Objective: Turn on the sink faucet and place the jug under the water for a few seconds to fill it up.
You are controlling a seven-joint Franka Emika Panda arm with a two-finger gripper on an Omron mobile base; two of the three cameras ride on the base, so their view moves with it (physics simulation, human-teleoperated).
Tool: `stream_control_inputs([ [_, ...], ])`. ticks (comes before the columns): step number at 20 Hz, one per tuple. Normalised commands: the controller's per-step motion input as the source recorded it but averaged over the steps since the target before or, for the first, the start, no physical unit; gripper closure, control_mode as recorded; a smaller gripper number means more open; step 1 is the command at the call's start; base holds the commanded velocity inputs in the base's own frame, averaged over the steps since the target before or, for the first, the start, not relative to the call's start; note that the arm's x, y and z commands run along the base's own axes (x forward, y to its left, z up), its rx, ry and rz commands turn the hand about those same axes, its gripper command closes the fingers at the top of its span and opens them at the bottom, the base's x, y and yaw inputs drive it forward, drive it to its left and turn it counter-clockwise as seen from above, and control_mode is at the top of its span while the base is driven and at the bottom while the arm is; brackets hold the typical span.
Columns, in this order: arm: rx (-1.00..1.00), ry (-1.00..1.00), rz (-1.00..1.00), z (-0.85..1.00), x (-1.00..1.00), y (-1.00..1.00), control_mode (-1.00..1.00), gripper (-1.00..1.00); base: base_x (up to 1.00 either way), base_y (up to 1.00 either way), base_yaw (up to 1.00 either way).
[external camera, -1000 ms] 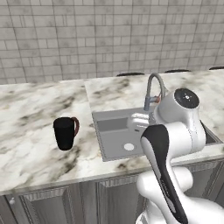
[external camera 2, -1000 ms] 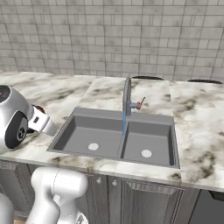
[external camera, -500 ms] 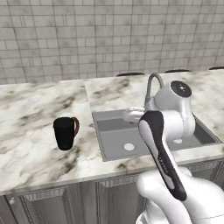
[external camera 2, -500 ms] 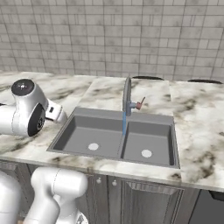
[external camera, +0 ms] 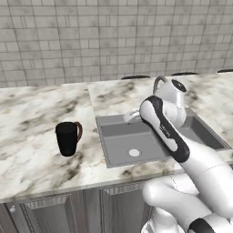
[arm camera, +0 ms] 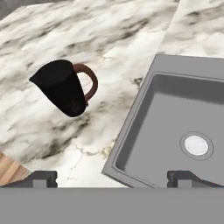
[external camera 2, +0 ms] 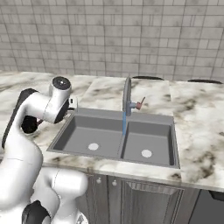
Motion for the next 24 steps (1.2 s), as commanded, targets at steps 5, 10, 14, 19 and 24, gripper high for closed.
stream_control_inputs([
  [5, 0.00, 0.04, 0.45, -0.30, 0.81, 0.45, -1.00, -1.00, 0.00, 0.00, 0.00],
  [10, -0.01, 0.02, 0.26, -0.13, 0.28, 0.75, -1.00, -1.00, 0.00, 0.00, 0.00],
  [14, 0.00, 0.02, 0.14, -0.01, 0.10, 0.48, -1.00, -1.00, 0.00, 0.00, 0.00],
  [19, 0.00, 0.00, 0.22, -0.14, 0.28, 0.25, -1.00, -1.00, 0.00, 0.00, 0.00],
  [24, 0.00, 0.00, 0.31, -0.24, 0.47, 0.32, -1.00, -1.00, 0.00, 0.00, 0.00],
])
